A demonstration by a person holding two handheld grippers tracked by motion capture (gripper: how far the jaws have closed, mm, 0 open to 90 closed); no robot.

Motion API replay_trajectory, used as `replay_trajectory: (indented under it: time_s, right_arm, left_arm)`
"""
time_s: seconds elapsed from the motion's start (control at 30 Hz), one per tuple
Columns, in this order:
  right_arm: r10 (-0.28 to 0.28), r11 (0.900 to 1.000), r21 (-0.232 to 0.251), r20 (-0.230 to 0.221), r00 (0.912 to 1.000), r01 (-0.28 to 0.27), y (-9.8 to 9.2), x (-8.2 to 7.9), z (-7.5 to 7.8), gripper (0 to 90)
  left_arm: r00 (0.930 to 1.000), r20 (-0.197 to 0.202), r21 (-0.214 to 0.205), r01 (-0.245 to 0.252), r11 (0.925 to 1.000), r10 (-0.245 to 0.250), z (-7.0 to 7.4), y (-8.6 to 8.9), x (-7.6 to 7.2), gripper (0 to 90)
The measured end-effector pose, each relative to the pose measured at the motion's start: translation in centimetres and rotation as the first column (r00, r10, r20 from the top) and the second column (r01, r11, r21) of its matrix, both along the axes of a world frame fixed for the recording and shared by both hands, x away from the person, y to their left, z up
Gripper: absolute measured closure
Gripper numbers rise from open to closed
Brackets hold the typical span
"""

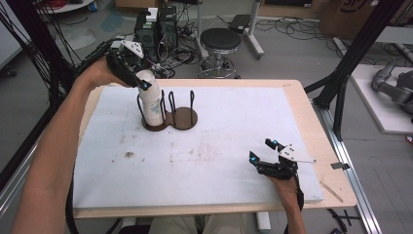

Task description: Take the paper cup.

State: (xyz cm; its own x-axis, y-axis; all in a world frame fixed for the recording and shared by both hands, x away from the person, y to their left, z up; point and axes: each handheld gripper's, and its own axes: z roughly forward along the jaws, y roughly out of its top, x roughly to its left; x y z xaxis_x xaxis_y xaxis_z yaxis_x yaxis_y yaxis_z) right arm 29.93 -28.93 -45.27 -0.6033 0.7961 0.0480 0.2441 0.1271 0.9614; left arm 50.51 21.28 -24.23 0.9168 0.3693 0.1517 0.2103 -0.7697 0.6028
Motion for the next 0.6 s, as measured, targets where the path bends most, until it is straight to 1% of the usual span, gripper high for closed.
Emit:
replay_trajectory:
  time_s: [0.03,0.07,0.1,0.17,0.23,0.37,0.53,0.6]
  right_arm:
    - [0.0,1.0,-0.002,0.001,1.0,0.0,0.0,0.0,0.0,17.1]
    - [0.0,1.0,-0.002,0.001,1.0,0.0,0.0,0.0,0.0,17.1]
    - [0.001,1.0,-0.003,0.0,1.0,-0.001,0.0,0.0,0.0,17.1]
    - [0.001,1.0,-0.004,-0.001,1.0,-0.001,0.0,0.0,0.0,17.1]
    - [-0.001,1.0,-0.004,0.003,1.0,0.001,0.0,0.0,0.0,17.1]
    - [0.0,1.0,-0.004,0.0,1.0,0.0,0.0,0.0,0.0,17.1]
    - [-0.002,1.0,-0.004,0.003,1.0,0.002,0.0,0.0,0.0,17.1]
    - [-0.003,1.0,-0.004,0.002,1.0,0.003,0.0,0.0,0.0,17.1]
  left_arm:
    - [1.0,0.0,0.0,0.0,1.0,0.0,0.0,0.0,0.0,35.0]
    - [1.0,0.004,-0.012,-0.001,0.9999,0.001,0.2,0.1,-0.1,35.0]
    - [1.0,0.007,0.004,-0.006,1.0,0.006,0.6,0.2,-0.2,35.0]
    - [0.9999,0.01,0.006,-0.009,0.9999,0.009,0.8,0.3,-0.3,35.0]
    - [0.9998,0.015,-0.007,-0.011,0.9999,0.011,1.2,0.3,-0.5,35.0]
    - [0.9996,0.025,-0.016,-0.015,0.9998,0.016,1.9,0.3,-0.7,35.0]
    - [0.9996,0.028,-0.012,-0.01,0.9999,0.01,2.1,0.2,-0.9,35.0]
    - [0.9995,0.031,-0.028,-0.003,0.9996,0.004,2.2,0.2,-1.1,35.1]
